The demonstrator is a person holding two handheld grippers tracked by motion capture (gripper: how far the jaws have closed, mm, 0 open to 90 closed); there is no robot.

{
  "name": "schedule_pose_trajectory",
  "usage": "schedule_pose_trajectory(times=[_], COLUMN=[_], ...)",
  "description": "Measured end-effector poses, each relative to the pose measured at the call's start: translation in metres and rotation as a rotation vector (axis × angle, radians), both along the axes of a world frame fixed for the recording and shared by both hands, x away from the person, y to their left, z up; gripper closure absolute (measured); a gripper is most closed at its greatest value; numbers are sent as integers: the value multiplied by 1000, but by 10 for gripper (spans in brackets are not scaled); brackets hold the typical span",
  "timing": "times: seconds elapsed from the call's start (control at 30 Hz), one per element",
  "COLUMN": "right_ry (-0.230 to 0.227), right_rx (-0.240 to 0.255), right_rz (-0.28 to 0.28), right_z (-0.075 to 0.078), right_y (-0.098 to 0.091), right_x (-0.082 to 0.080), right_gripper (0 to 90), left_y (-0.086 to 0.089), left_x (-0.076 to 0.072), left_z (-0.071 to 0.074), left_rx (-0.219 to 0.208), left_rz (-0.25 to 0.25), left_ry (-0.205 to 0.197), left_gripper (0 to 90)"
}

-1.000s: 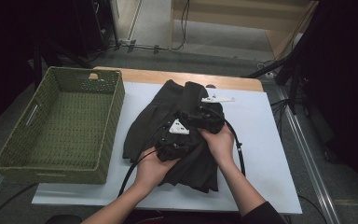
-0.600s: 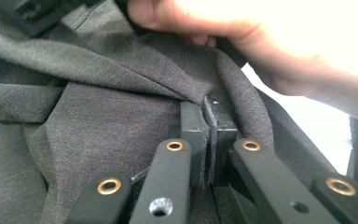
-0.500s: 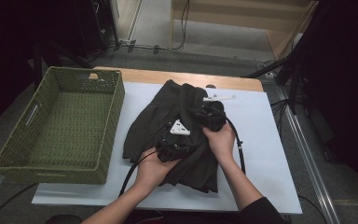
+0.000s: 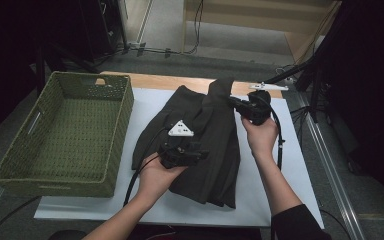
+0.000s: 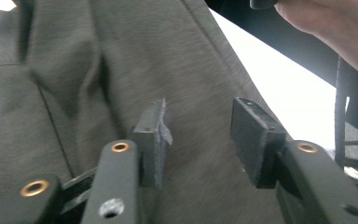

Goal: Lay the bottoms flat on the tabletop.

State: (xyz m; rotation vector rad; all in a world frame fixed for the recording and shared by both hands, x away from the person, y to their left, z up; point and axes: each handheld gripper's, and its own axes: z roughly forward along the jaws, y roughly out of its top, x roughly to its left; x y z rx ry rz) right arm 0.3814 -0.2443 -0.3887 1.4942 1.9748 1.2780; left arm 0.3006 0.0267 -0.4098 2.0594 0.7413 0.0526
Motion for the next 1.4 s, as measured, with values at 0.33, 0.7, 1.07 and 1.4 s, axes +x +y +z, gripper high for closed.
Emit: schedule_pose_trajectory(times=[0.33, 0.7, 1.07, 1.4], right_ry=[37, 87, 144, 108], right_rx=[-3, -41, -48, -84], right_rz=[-47, -121, -194, -156], right_z=[-8, -25, -47, -62], right_y=[-39, -79, -106, -106], right_x=[-2, -1, 1, -31], right_gripper=[832, 832, 601, 547], left_y=[17, 19, 20, 24], left_x=[19, 28, 33, 39], left_z=[-6, -18, -22, -25], left_rx=[4, 56, 71, 92], left_rz=[29, 17, 9, 15], left_ry=[30, 69, 65, 75], left_gripper=[410, 394, 376, 350])
